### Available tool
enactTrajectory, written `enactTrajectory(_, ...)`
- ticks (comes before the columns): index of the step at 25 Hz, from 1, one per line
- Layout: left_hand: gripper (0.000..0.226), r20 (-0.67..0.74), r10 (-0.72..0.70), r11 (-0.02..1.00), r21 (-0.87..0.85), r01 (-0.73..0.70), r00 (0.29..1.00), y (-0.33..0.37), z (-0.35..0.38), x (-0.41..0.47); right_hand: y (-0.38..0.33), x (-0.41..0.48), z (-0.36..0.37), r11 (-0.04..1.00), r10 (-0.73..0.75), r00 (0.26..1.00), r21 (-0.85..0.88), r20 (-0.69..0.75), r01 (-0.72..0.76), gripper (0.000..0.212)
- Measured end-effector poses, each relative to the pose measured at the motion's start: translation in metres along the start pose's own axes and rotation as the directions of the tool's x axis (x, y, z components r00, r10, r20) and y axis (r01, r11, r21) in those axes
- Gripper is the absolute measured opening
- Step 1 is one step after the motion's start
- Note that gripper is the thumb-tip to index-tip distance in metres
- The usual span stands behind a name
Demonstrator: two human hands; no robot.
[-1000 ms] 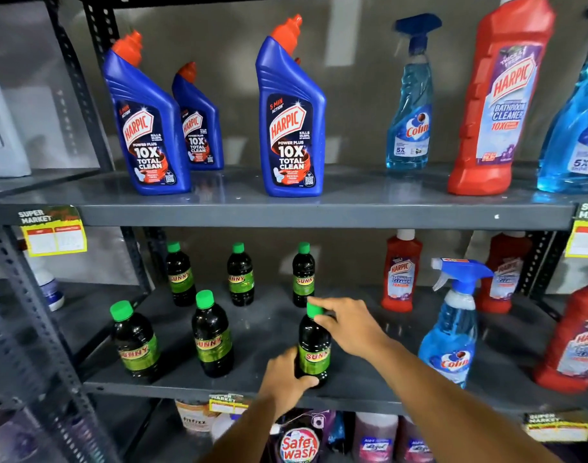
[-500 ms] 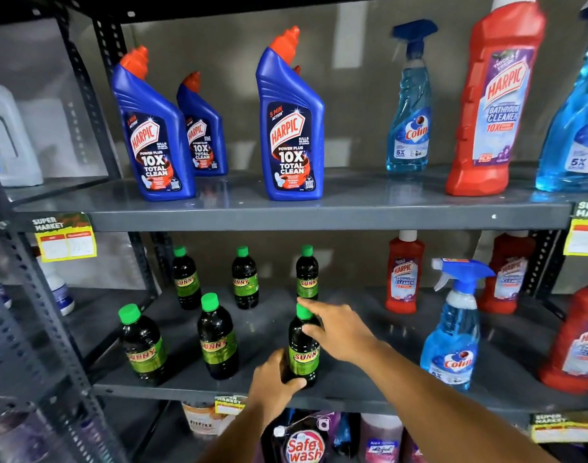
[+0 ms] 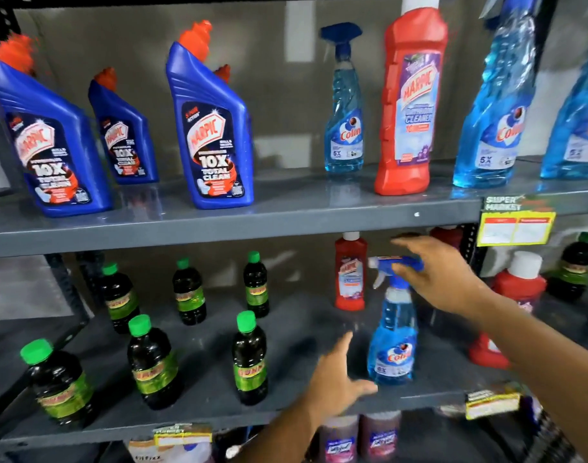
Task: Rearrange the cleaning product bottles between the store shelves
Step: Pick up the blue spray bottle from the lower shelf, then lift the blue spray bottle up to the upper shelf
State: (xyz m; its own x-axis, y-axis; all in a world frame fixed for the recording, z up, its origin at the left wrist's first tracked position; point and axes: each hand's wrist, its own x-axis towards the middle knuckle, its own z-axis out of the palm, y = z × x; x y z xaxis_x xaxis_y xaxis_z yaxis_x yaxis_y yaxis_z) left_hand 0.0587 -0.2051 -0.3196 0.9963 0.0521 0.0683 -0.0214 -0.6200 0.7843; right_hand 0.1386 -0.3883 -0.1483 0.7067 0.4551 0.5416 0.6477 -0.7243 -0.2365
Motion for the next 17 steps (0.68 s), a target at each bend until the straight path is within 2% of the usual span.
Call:
enactTrajectory(2,0.093,0.036,-0.016,1.0,-0.013,0.017,0.999,0.016,0.009,0.033,0.017,0.002,0.007,0.997,0.063,0.983,0.039,0.172,-0.071,0.044)
enactTrajectory(3,0.084,0.041,-0.008,1.0,-0.012,0.009,0.999,0.02,0.014,0.048,0.023,0.001,0.009,0.993,0.079,0.974,0.067,0.212,-0.095,0.044)
enactTrajectory(5,0.065,0.043,-0.008,0.999,-0.037,0.01,0.999,0.021,0.019,0.064,0.027,0.001,0.013,0.983,0.09,0.975,0.14,0.205,-0.12,0.042)
enactTrajectory(7,0.055,0.062,-0.018,0.995,-0.097,0.024,0.998,0.015,0.025,0.074,0.026,0.001,0.012,0.97,0.103,0.977,0.2,0.189,-0.141,0.04)
enactTrajectory(13,0.05,0.106,-0.037,0.977,-0.204,0.058,0.994,0.015,0.025,0.073,0.023,-0.008,0.02,0.944,0.128,0.982,0.287,0.137,-0.164,0.037)
enactTrajectory(17,0.045,0.082,0.007,0.956,-0.294,0.017,0.997,0.027,0.006,0.042,0.0,-0.025,0.0,0.942,0.059,0.993,0.322,0.1,-0.089,0.038)
